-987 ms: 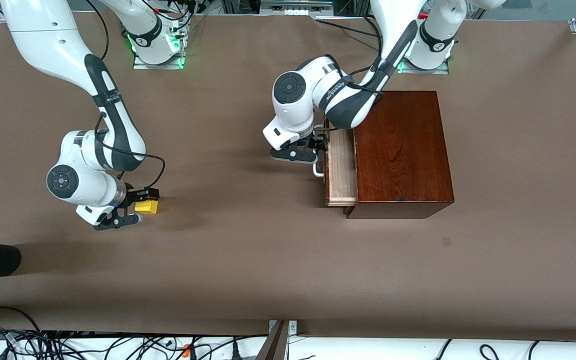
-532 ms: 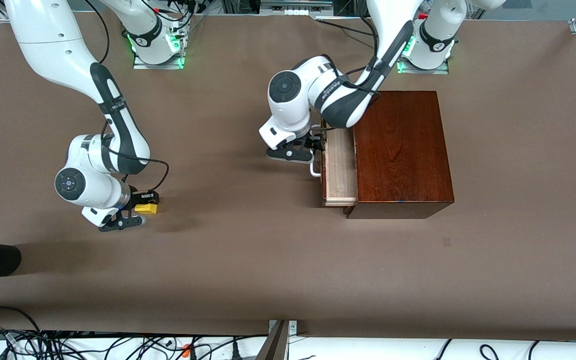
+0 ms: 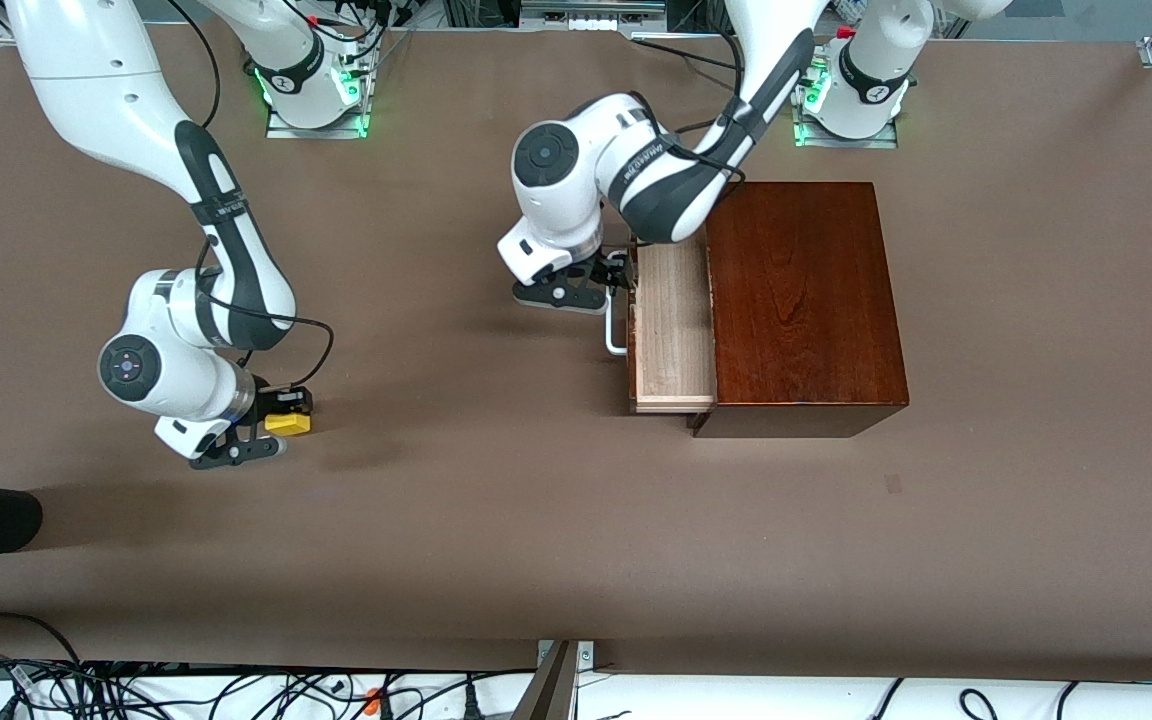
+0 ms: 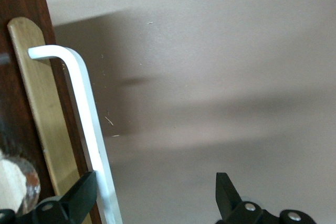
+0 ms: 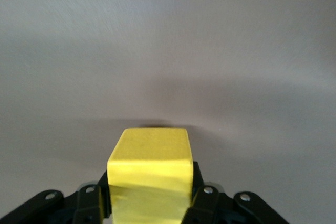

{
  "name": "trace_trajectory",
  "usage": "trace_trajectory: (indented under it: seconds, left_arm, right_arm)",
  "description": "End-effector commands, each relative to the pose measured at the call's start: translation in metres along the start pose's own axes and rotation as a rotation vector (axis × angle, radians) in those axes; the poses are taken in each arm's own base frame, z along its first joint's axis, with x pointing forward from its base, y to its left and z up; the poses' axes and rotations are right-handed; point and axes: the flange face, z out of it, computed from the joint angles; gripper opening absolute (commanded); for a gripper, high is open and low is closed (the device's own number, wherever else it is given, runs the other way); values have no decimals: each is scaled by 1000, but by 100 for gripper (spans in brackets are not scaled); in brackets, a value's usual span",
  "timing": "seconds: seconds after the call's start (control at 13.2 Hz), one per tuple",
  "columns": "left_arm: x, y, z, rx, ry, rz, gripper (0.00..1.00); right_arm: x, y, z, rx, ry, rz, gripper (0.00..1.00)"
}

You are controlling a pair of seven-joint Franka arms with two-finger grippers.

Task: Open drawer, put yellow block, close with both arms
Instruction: 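Lift the yellow cube with the right gripper while the left gripper withdraws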

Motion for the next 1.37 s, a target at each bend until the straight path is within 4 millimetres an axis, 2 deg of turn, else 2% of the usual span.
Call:
trace_trajectory:
  seconds: [0.0,0.15,0.23,0.3,0.46,0.68,0.84,0.91,0.99,1.06,1.14,1.22,1.29]
  left_arm:
    - [2,3,-17,17,-10,-13,100]
    - [-1,-16,-59,32,-9,-26,100]
    - [1,-32,-79,37,-7,-43,100]
    - [8,-56,-97,39,-11,-63,100]
    - [22,-114,-134,40,-34,-60,100]
    - [38,-210,-180,28,-52,7,100]
    - [42,-271,-206,19,-51,69,100]
    - [45,-301,-213,13,-60,87,100]
    - [47,-329,-217,9,-69,93,100]
    - [45,-350,-226,5,-65,98,100]
    - [41,-371,-236,3,-59,86,100]
    - [40,-392,-238,1,-66,68,100]
    - [43,-411,-237,-4,-68,41,100]
  right_arm:
    - [8,0,-54,22,2,-14,5]
    - [12,1,-90,35,-40,-9,5]
    - [12,0,-112,38,-36,-13,5]
    - [9,-1,-131,40,-38,-13,5]
    - [-5,-1,-170,47,-41,-17,5]
    - [-21,11,-217,43,-14,-5,5]
    - [-24,8,-226,45,-6,-9,5]
    - [-23,6,-225,46,-8,-11,5]
    - [-21,-3,-222,48,-13,-24,6]
    - [-19,-21,-219,58,-18,-52,6]
    - [-17,-48,-217,72,-19,-99,6]
    - [-14,-75,-217,81,-13,-146,6]
    - [-12,-113,-220,82,-2,-211,6]
